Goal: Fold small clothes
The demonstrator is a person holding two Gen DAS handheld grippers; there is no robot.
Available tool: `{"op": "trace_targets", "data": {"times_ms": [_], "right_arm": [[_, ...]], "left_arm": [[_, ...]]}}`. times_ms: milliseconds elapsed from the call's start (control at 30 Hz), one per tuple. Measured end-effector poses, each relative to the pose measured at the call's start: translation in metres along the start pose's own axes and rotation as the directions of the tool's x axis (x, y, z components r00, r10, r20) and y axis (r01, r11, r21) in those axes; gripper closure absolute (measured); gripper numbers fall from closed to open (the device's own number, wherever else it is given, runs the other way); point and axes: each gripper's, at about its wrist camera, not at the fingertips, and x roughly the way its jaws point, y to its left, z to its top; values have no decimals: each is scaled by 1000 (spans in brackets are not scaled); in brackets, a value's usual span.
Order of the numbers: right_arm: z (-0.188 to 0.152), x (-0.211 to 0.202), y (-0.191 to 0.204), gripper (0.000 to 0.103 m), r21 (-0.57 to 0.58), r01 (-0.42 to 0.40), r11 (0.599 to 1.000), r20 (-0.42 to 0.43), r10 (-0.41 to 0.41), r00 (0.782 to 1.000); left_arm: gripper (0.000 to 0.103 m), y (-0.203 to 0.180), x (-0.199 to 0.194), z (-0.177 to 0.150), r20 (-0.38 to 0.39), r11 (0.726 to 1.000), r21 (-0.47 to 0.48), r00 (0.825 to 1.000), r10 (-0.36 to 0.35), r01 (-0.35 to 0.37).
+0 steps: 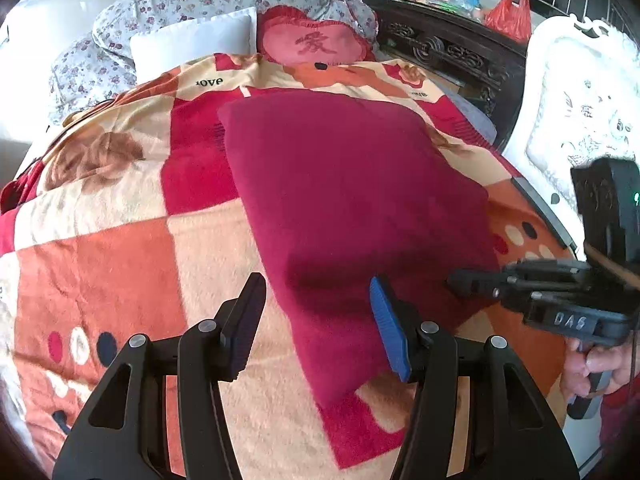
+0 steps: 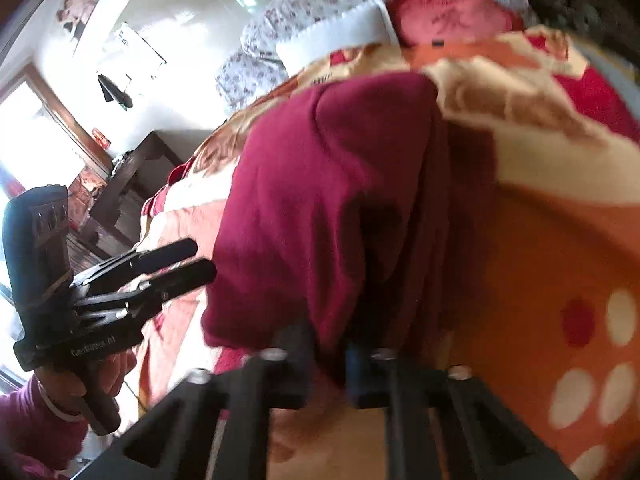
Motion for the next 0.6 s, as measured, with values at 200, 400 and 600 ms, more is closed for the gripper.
{"op": "trace_targets", "data": {"times_ms": [200, 400, 600], "right_arm": [[-25, -4, -1, 97, -8, 50, 999, -22, -50, 998], [-15, -36, 8, 88, -39, 110, 993, 81, -106, 991], [26, -64, 22, 79, -52, 168, 984, 227, -152, 962]], "left_arm": [[49, 4, -6, 2, 28, 1000, -19, 1000, -1, 2], [49, 5, 0, 9, 28, 999, -53, 1000, 10, -8], [49, 7, 12, 23, 43, 995, -68, 996, 81, -78]]}}
